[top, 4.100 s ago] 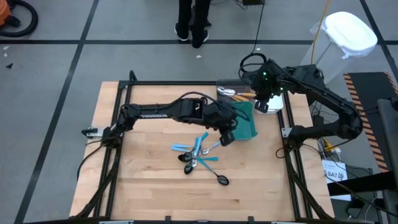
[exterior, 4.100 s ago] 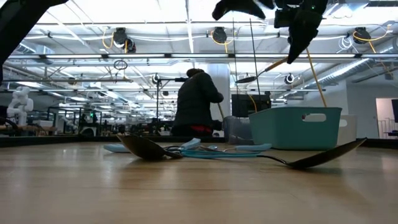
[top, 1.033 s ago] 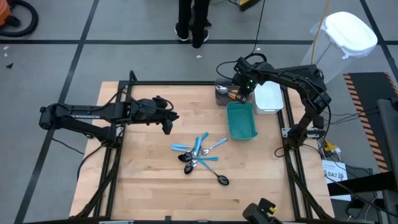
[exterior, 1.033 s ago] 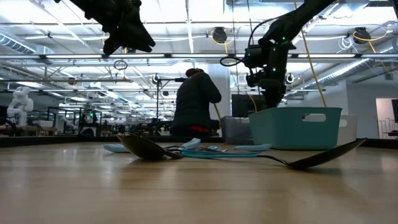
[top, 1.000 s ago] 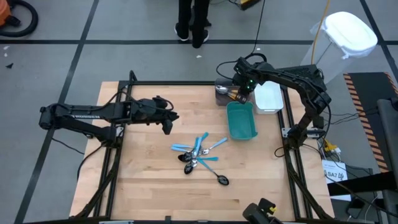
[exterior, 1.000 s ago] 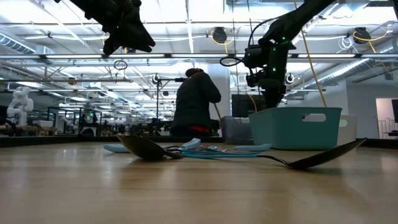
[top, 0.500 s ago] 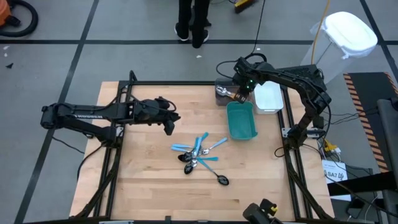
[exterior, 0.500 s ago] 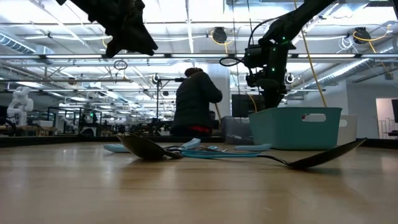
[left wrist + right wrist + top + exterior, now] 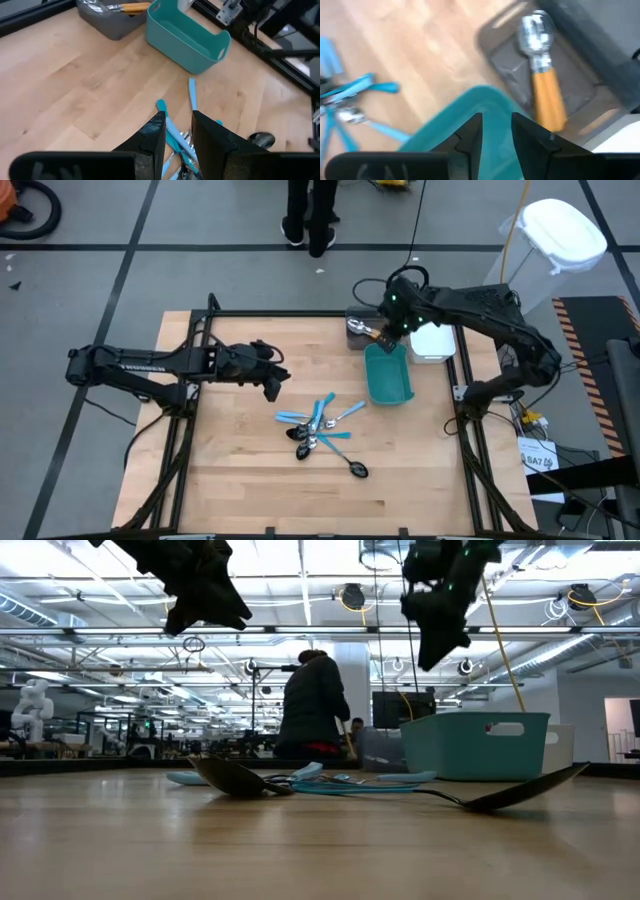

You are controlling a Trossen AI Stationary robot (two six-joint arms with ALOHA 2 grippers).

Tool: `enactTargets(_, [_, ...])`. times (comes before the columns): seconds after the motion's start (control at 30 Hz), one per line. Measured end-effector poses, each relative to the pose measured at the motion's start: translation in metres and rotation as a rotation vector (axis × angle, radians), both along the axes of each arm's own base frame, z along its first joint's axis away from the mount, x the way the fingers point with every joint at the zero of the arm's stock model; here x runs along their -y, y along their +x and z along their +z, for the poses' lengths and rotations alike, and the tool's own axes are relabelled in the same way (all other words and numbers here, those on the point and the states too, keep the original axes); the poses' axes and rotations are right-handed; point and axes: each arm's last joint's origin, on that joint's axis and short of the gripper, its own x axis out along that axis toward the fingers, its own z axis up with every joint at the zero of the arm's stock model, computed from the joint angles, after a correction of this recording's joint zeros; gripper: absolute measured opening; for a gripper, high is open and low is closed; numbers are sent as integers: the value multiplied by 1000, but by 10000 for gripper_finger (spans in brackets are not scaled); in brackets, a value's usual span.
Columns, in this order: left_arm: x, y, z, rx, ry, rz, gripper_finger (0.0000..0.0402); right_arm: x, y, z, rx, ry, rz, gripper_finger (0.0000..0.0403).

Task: Sort silverware by color (type)
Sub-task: Put the light blue spoon into the white bin

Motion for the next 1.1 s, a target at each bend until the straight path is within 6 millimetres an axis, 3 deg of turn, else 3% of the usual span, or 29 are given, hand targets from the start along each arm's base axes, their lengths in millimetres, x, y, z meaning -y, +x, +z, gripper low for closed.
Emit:
enactTargets(0.3, [15, 13, -18, -93, 17, -63, 93, -62, 13, 17, 74, 34, 112, 100])
enactTargets(0.5, [35, 26, -33, -121, -42, -95, 93, -88, 16, 22, 99, 57, 162, 100])
enactTargets(0.93, [72, 52, -73, -184, -80, -163, 96, -101, 18, 23, 101, 72, 186, 100])
enactTargets(1.1, [85, 52, -75, -181, -74, -209, 152, -101, 19, 23, 110, 73, 181, 100])
